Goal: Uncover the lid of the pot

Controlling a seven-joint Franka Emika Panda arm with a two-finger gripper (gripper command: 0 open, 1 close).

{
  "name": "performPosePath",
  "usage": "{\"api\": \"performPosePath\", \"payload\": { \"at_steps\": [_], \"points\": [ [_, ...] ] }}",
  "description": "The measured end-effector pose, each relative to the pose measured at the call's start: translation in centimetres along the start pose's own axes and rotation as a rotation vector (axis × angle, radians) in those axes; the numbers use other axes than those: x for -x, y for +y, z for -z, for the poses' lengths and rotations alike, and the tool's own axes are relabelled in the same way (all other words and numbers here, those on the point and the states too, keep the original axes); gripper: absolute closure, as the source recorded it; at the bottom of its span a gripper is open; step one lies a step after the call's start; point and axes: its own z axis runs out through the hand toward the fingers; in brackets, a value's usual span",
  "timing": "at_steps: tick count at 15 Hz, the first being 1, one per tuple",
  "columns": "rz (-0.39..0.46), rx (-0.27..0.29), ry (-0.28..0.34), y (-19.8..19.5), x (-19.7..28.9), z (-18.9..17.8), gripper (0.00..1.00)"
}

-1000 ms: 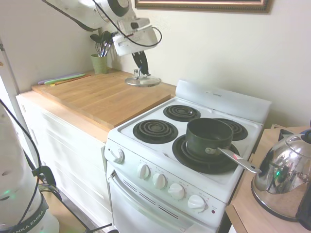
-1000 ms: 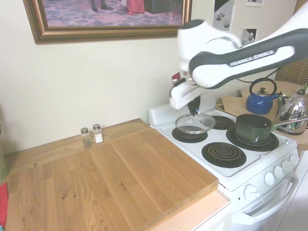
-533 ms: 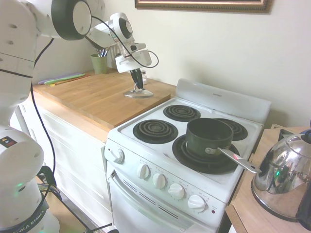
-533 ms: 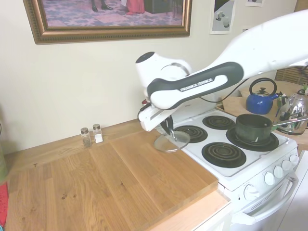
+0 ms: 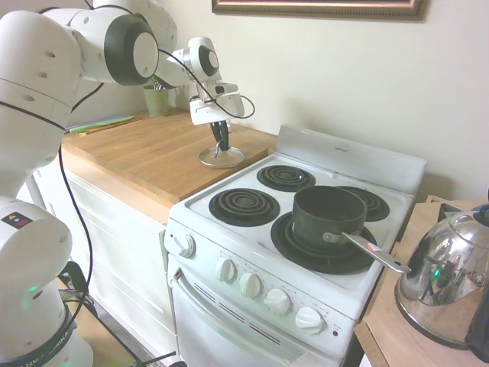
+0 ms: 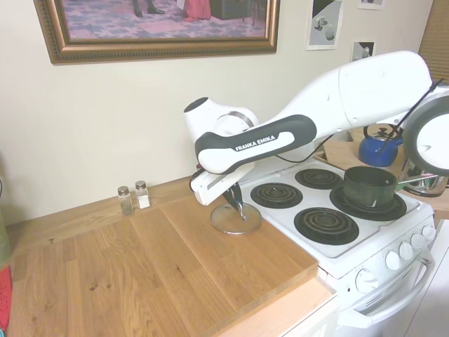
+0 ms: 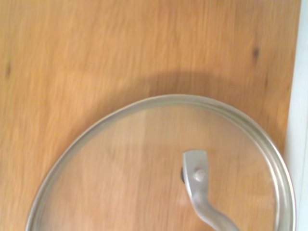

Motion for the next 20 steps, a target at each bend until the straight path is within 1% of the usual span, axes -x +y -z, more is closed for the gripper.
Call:
{"api": "performPosePath", "payload": {
  "at_steps": [1,8,15,17,20],
  "points": [
    [0.003,0.004,-0.001,-0.1,-0.1,0.0,0.0],
    [0.036,0.022,0.008,-0.3,0.0,-0.2,0.0],
    [0.072,0.012,0.02,-0.9,1.3,0.9,0.0],
    [0.081,0.003,0.026,-0.8,2.0,1.3,0.0],
    [0.075,-0.038,0.055,0.8,2.5,3.2,0.0]
  ]
}}
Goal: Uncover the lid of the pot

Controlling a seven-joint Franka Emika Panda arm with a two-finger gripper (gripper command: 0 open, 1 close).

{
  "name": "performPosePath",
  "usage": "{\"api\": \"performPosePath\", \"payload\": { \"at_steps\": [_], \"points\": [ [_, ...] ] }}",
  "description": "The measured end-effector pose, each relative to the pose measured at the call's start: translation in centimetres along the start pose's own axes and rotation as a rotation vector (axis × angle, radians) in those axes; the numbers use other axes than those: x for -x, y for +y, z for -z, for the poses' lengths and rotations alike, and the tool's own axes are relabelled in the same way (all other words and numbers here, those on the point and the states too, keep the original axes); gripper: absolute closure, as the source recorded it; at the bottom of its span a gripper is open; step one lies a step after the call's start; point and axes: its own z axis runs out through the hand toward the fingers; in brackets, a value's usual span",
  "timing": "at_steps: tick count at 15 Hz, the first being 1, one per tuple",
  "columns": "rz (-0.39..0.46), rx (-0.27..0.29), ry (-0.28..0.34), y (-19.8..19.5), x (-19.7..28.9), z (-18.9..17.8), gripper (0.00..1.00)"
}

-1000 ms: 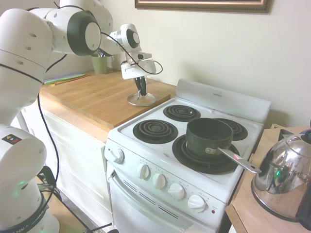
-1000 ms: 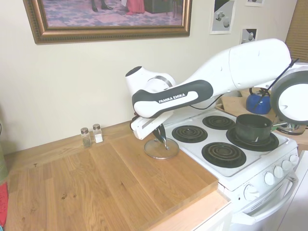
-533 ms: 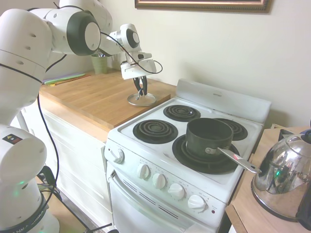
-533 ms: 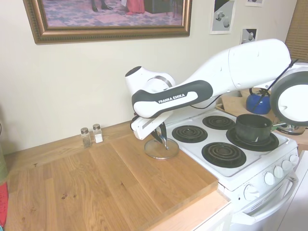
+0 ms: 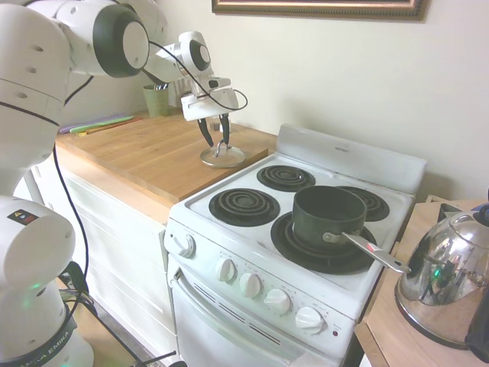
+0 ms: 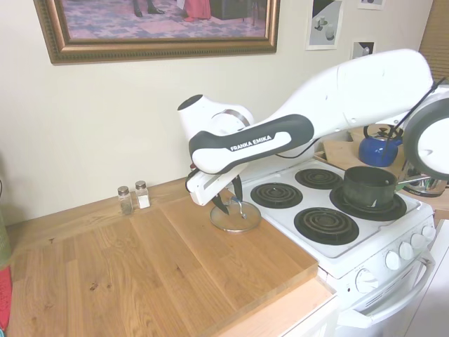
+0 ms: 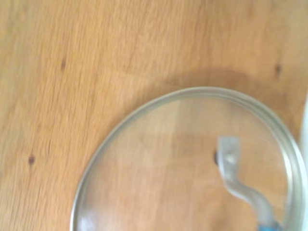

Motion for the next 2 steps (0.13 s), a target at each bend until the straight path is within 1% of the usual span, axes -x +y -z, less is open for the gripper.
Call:
{"api": "performPosePath", "payload": {
  "at_steps": [2],
  "points": [
    [-0.008,-0.036,0.039,1.8,0.7,2.3,0.0]
  ]
}}
